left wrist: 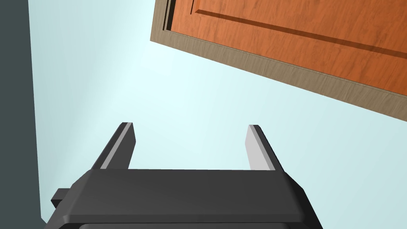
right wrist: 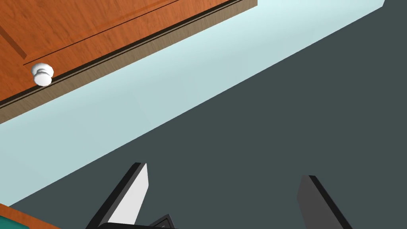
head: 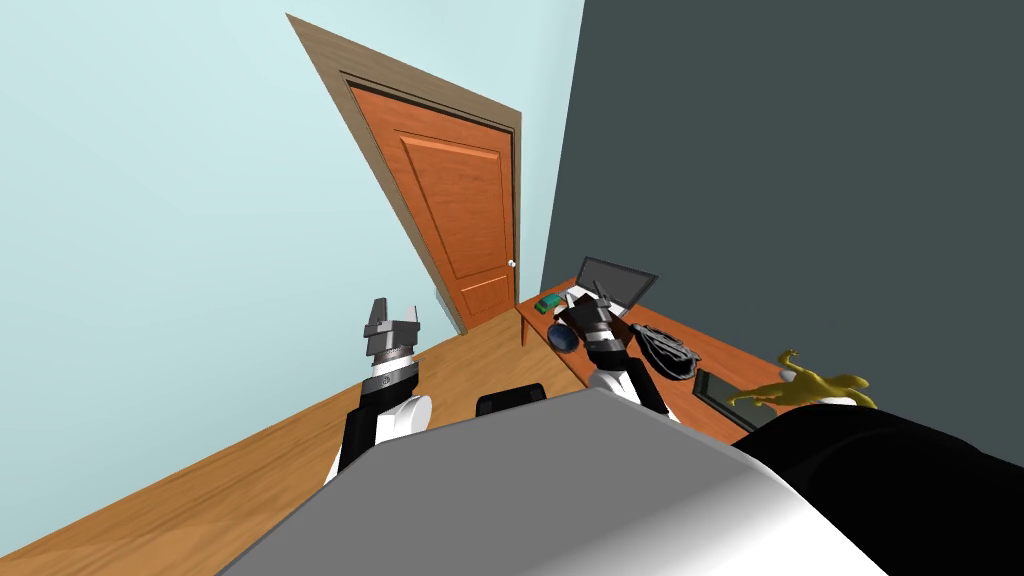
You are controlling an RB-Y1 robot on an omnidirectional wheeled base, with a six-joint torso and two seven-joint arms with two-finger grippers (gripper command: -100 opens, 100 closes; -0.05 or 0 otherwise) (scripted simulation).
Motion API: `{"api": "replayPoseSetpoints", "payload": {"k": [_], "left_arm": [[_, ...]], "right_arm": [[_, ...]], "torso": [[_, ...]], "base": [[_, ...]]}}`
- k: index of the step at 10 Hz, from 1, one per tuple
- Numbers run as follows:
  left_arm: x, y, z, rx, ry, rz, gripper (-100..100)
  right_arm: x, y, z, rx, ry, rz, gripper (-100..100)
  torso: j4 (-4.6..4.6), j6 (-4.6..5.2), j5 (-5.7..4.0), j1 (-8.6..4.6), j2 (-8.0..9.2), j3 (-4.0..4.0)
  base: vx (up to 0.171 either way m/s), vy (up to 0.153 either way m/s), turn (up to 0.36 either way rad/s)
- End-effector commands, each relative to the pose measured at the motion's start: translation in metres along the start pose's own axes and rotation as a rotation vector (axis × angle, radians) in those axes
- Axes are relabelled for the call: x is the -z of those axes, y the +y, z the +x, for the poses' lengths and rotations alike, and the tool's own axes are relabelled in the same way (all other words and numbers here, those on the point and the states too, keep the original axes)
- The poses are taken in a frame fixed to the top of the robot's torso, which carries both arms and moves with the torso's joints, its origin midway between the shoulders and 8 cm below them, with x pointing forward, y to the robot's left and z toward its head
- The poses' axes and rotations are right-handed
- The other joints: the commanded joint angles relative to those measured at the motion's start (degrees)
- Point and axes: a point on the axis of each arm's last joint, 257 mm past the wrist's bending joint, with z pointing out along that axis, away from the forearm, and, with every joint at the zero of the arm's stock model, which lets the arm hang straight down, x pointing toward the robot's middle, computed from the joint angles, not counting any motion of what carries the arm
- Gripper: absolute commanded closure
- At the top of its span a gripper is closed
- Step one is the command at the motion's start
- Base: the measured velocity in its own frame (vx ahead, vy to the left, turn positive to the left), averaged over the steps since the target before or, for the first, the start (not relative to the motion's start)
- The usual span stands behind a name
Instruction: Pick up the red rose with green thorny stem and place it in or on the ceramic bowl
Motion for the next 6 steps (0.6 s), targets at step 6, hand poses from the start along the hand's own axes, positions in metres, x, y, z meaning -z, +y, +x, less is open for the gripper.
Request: {"api": "replayPoseSetpoints", "payload": {"k": [6], "left_arm": [[0.000,0.000,0.000,0.000,0.000,0.000,0]], "right_arm": [[0.013,-0.013,-0.025,-0.138,-0.052,0.072,-100]], "torso": [[-0.01,0.00,0.01,0.04,-0.05,-0.03]], "base": [[0.037,0.019,0.011]]}}
